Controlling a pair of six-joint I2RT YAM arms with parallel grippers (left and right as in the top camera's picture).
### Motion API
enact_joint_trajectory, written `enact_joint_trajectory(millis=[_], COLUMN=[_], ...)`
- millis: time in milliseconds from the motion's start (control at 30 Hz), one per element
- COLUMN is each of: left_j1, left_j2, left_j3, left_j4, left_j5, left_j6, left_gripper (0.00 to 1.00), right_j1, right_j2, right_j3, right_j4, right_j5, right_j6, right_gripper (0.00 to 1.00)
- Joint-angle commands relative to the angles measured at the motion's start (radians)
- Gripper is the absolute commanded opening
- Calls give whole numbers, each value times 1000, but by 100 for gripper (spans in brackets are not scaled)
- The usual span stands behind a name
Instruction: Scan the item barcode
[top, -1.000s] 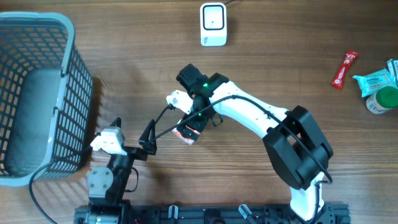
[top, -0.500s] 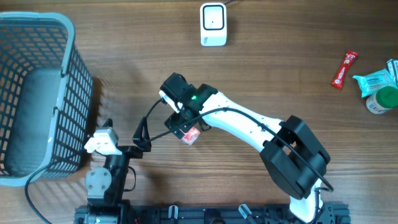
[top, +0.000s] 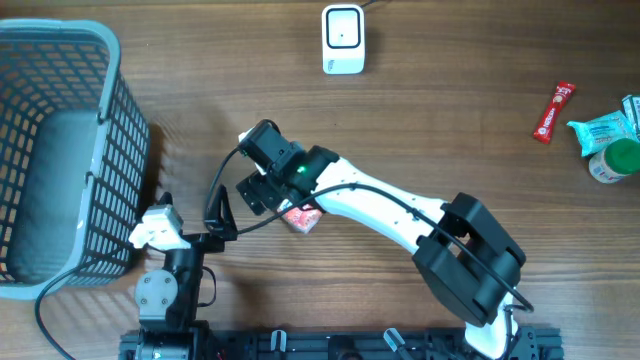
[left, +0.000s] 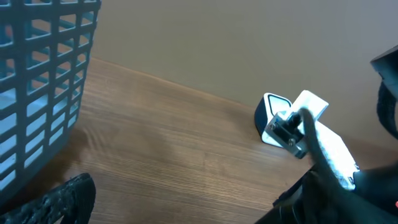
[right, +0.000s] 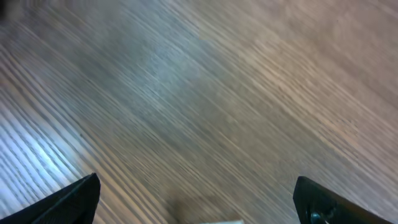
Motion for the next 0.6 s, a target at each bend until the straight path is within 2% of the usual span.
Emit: enact_joint_trajectory(millis=[0,133,233,300,367,433,533,567], left_j1=[10,10,10,10,10,10,10,10], left_j2=[-14,-14,-14,-14,-14,-14,-14,-14], left_j3=[-6,-6,-6,-6,-6,-6,-6,-6], left_j4=[-2,-2,-2,-2,-2,-2,-2,-2], left_j5=[-19,-19,-19,-19,-19,-19,-19,-19], left_j6=[-9,-9,-9,-9,-9,-9,-9,-9], left_gripper=[100,100,100,100,100,100,100,100], right_j1=[37,64,15,-43,-115,-171,-264,-291], right_j2=[-3,-3,-3,-5,-21,-48,-80,-80], right_j3=[12,12,12,33,73,81,81,81], right_j4=[42,64,51,33,20,1,-214,-298], right_j5=[11,77,125,50,-125,-178,-194,-269], right_j6=[45,89,156,180,185,234,313,319], right_gripper=[100,100,100,100,100,100,100,100])
